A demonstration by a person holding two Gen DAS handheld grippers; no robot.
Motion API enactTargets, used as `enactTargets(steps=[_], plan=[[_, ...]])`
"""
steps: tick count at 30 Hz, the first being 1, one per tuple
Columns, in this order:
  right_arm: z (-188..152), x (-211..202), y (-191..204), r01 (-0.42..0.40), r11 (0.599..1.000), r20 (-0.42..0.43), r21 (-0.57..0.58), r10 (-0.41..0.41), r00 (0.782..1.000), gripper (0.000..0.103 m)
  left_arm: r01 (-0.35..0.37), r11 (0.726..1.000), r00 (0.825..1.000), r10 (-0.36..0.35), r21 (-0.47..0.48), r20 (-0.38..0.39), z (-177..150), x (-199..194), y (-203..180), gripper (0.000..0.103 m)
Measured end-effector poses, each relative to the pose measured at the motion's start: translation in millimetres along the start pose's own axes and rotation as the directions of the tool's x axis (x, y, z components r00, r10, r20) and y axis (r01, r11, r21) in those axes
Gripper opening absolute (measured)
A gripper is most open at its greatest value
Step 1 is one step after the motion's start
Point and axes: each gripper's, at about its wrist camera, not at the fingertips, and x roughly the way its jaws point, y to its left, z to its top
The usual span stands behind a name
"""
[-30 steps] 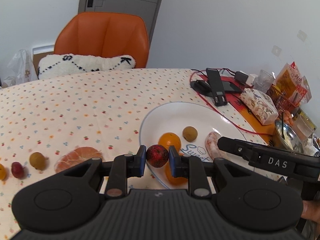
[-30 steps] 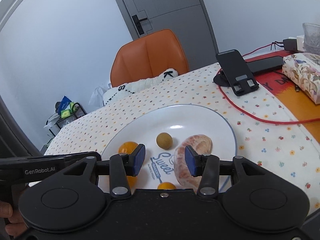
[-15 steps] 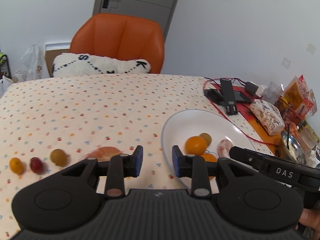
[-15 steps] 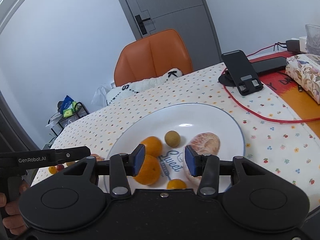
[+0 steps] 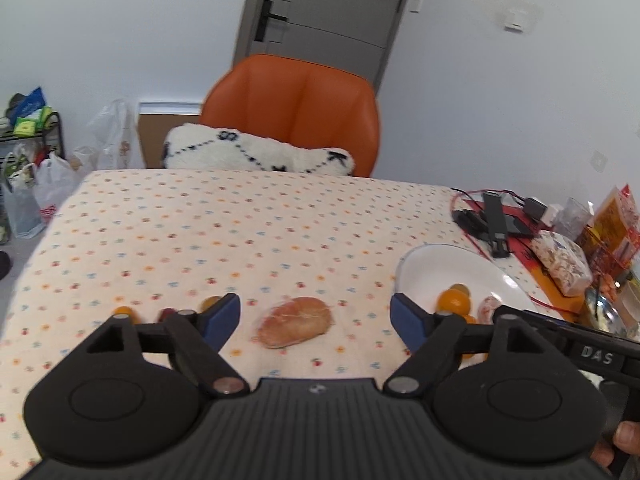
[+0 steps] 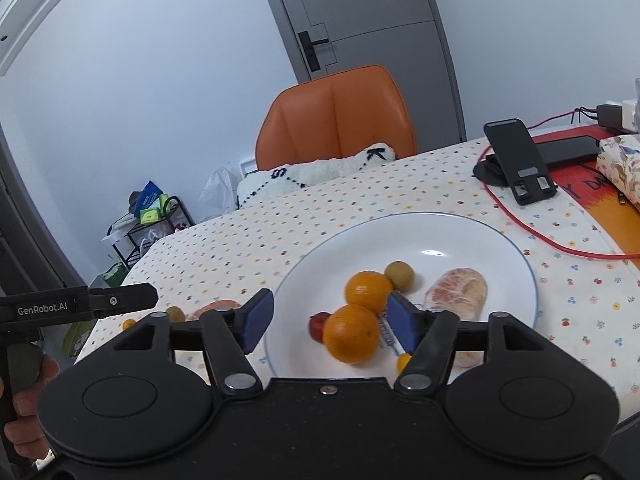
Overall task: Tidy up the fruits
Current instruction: 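Open both tools to release the orange and plum onto the plate, then move both open tools back to the small orange and brown kiwi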
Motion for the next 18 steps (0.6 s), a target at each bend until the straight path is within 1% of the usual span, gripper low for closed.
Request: enactTargets(steps=[3,5,9,11,14,18], plan=[[-0.7,-1.5,7.2,0.0,1.0,0.004,-0.012,0.0,1.0,0.07,-0.02,1.0,1.0,0.02,-0.017,0.005,-1.9,-6.3,11.7,0.084],[-1.7,-2.4,12.5,0.001,1.0,0.007,-0.022,-0.001,1.0,0.078,-0.03,0.999,1.0,0.03,-0.027,0.009,-3.8,-10.8,19.1,0.085],[-4.5,-2.7,22.7,-0.003,0.999,0.005,-0.035,0.003,1.0,0.083,-0.052,0.998,0.998,0.053,-0.046,0.016,-9.3,-18.5,33.6,0.087],[-5.8,-2.2,27.7,-0.007,0.999,0.003,-0.041,0.007,1.0,0.088,-0.06,0.997,0.998,0.061,-0.054,0.017,-12.2,-22.0,39.7,0.087],[-8.2,-1.2,35.5,-0.013,0.999,0.003,-0.051,0.013,1.0,0.092,-0.075,0.995,0.997,0.076,-0.063,0.017,-16.6,-26.4,49.8,0.087],[-12.4,1.4,44.9,-0.025,0.998,-0.005,-0.06,0.025,1.0,0.094,-0.089,0.992,0.996,0.091,-0.083,0.015,-22.4,-31.1,62.0,0.087]])
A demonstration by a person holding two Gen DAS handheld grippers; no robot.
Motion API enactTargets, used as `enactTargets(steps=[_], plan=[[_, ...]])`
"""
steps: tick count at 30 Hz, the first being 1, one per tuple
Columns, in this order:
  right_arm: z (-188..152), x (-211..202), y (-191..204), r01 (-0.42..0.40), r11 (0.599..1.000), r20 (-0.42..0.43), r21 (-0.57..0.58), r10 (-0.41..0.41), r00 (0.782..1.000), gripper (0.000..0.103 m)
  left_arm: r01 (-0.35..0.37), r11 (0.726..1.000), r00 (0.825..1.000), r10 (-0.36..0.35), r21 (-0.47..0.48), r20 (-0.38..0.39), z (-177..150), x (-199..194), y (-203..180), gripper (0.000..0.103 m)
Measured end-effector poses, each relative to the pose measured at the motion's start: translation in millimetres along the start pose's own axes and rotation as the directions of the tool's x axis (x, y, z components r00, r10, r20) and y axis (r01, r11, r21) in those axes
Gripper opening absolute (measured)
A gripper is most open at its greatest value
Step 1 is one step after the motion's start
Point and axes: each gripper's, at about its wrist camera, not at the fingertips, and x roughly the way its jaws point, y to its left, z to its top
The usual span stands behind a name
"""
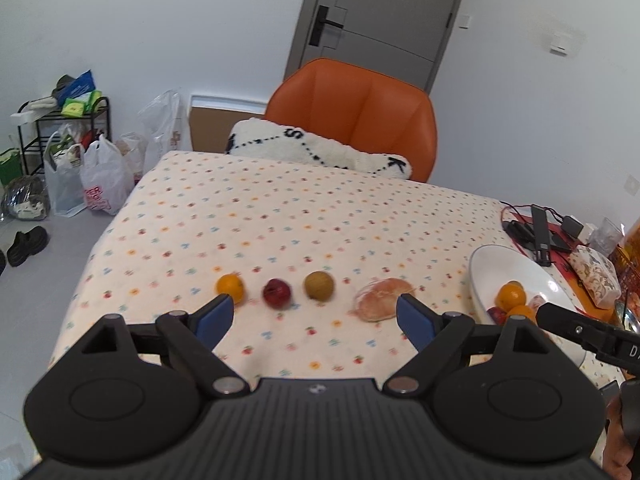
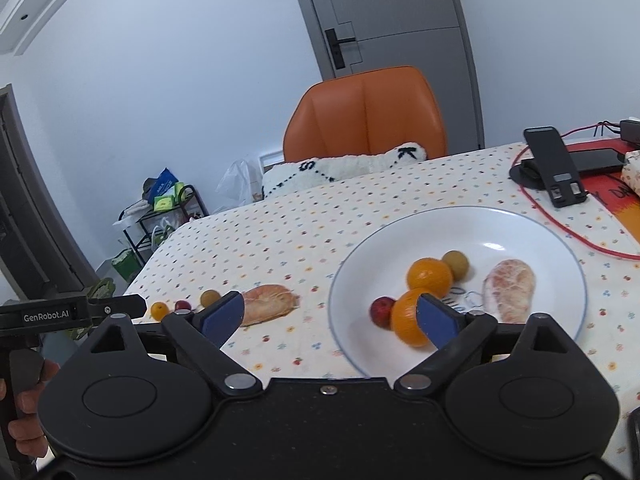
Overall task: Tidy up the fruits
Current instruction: 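Move both open tools back to the small orange and brown kiwi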
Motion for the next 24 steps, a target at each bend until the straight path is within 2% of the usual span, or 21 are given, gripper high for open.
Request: enactTargets(steps=[17,19,24], plan=[[-8.1,15.0,44.5,-0.067,0.996,-0.027,-0.066,0.065,0.998,0.094,-0.019,0.999,0.999,0.02,-0.05,0.029,-8.7,-9.8,45.0,0.084],[-8.2,17.8,50.1,-0.078,0.994,-0.032,-0.074,0.076,0.997,0.092,-0.018,0.998,0.999,0.02,-0.053,0.033,-9.3,-9.4,48.8,0.083],[-8.5,27.8,63.8,-0.103,0.99,-0.053,-0.091,0.099,0.994,0.083,-0.017,0.998,0.999,0.019,-0.058,0.029,-10.1,-5.4,57.4,0.067]])
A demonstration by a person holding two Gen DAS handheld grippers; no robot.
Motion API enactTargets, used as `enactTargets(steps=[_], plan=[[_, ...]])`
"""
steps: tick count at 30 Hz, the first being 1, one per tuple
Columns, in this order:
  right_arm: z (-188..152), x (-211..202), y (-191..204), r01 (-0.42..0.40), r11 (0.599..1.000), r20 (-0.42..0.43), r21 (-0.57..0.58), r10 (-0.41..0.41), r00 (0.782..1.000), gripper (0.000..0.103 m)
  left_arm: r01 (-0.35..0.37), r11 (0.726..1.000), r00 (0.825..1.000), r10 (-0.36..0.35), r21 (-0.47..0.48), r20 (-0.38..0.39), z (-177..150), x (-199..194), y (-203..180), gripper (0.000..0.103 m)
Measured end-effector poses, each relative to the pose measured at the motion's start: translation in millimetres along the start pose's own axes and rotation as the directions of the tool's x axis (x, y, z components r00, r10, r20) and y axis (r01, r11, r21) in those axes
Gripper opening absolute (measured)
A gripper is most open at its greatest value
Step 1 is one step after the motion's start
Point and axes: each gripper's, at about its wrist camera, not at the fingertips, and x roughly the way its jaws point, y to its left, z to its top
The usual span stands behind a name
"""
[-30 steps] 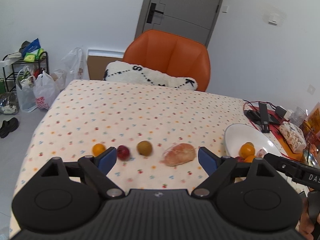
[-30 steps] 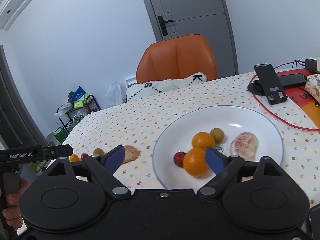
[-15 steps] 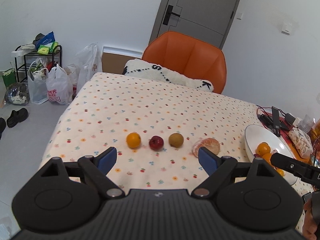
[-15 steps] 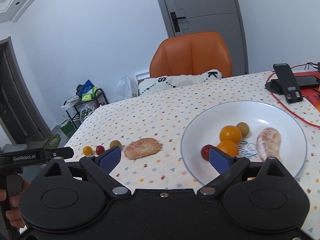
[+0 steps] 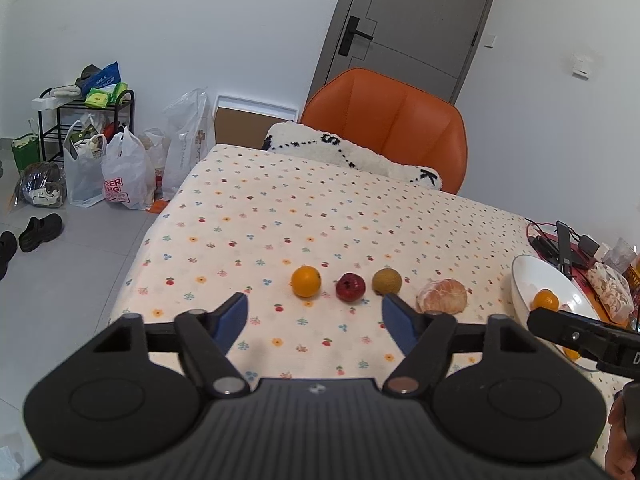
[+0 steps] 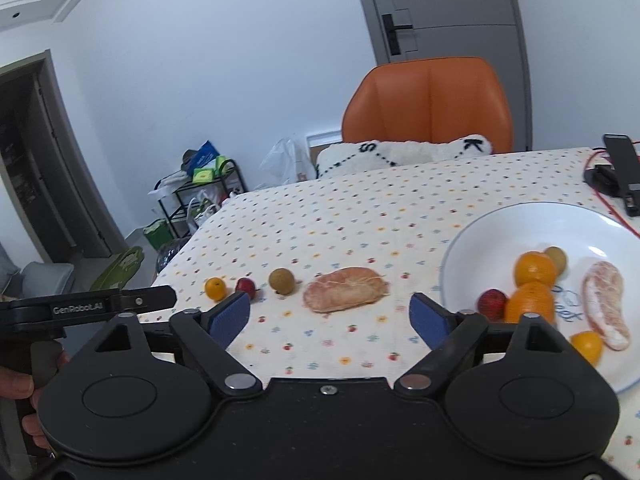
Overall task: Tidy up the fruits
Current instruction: 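Move both open tools back to the small orange and brown kiwi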
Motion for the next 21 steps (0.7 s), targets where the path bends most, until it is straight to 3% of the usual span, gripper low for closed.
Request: enactTargets(steps=[11,21], plan=[[3.5,27.3,13.5,-0.033,0.999,-0.048,-0.016,0.032,0.998,0.062,0.004,1.0,1.0,-0.004,-0.01,-0.017,2.8,15.1,12.6,0.054],[9.8,48.9,16.3,-0.046,0.999,-0.089,-0.022,0.044,0.995,0.056,0.018,1.0,0.999,-0.019,-0.009,-0.045,9.6,40.3,12.9,0.049]])
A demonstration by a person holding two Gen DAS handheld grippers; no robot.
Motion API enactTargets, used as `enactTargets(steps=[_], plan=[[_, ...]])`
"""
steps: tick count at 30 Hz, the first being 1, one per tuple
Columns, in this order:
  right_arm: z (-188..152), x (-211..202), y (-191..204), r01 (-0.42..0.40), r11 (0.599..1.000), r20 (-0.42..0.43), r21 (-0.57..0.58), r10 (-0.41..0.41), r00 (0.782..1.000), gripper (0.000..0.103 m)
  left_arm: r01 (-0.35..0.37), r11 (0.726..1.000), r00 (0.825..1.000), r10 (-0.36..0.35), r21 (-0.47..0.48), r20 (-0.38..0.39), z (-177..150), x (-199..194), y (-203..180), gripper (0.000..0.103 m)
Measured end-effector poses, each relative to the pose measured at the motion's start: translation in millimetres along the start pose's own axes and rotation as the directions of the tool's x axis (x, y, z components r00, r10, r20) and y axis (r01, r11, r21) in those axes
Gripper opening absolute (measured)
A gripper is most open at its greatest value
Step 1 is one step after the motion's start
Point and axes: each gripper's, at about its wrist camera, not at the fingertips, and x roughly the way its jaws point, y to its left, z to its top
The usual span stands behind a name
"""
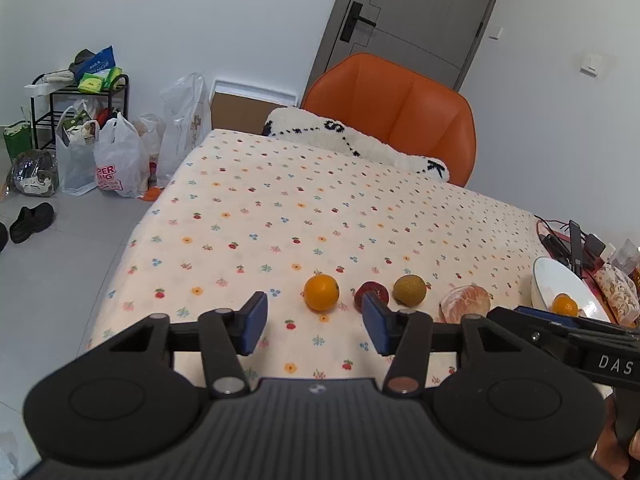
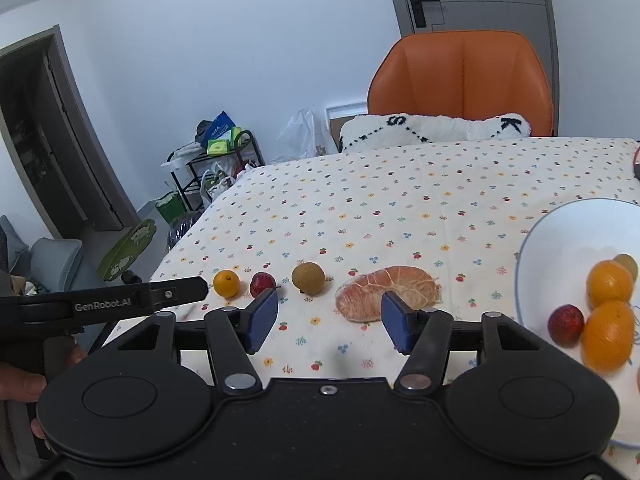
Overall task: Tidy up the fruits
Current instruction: 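Move both open tools back to the small orange and brown kiwi, then grasp the small orange with the left tool while the right tool grasps the kiwi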
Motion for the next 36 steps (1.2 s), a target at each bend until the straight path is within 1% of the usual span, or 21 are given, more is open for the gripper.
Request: enactTargets(steps=[7,11,14,16,17,18,19,23,29,32,34,36], plan=[[7.1,17.9,1.3,-0.008,1.0,-0.026,-0.008,0.008,1.0,0.052,0.009,1.0,1.0,-0.008,0.001,-0.029,4.2,21.2,-0.3,0.046],[10.3,29.6,2.6,-0.015,1.0,-0.045,-0.011,0.014,0.999,0.051,0.012,1.0,0.999,-0.012,0.002,-0.046,5.7,33.0,0.8,0.042],[12.7,37.4,4.7,-0.018,1.0,-0.055,-0.016,0.017,0.998,0.051,0.016,1.0,0.999,-0.016,0.009,-0.041,7.2,37.7,1.1,0.041],[15.0,41.5,6.2,-0.02,1.0,-0.051,-0.021,0.019,0.999,0.051,0.018,1.0,0.999,-0.018,0.011,-0.04,9.1,40.6,1.0,0.036],[16.4,43.3,7.1,-0.021,0.999,-0.049,-0.025,0.02,0.999,0.051,0.018,1.0,0.999,-0.018,0.013,-0.041,10.0,41.6,1.1,0.032],[17.8,45.5,7.5,-0.024,0.999,-0.05,-0.025,0.022,0.998,0.051,0.021,1.0,0.999,-0.021,0.013,-0.043,10.6,42.5,1.3,0.025],[19.2,47.7,7.9,-0.026,0.999,-0.052,-0.022,0.025,0.998,0.051,0.029,1.0,0.998,-0.029,0.01,-0.05,11.5,43.7,1.7,0.022],[23.7,54.0,11.6,-0.035,0.999,-0.052,-0.036,0.033,0.998,0.049,0.042,0.999,0.998,-0.042,0.007,-0.053,12.1,42.6,3.9,0.022],[28.2,62.2,17.0,-0.042,0.998,-0.058,-0.05,0.039,0.998,0.048,0.036,0.999,0.998,-0.036,-0.001,-0.046,15.4,38.2,9.9,0.022],[27.7,68.4,18.5,-0.05,0.998,-0.068,-0.046,0.047,0.997,0.042,0.031,0.999,0.999,-0.032,-0.01,-0.04,16.2,34.7,13.2,0.022],[26.7,71.9,21.0,-0.051,0.997,-0.074,-0.049,0.048,0.996,0.042,0.029,0.999,0.999,-0.029,-0.014,-0.036,16.5,32.0,15.4,0.022],[24.9,75.8,23.4,-0.035,0.997,-0.082,-0.07,0.029,0.996,0.04,0.026,1.0,0.999,-0.027,-0.017,-0.034,17.3,29.4,17.4,0.022]])
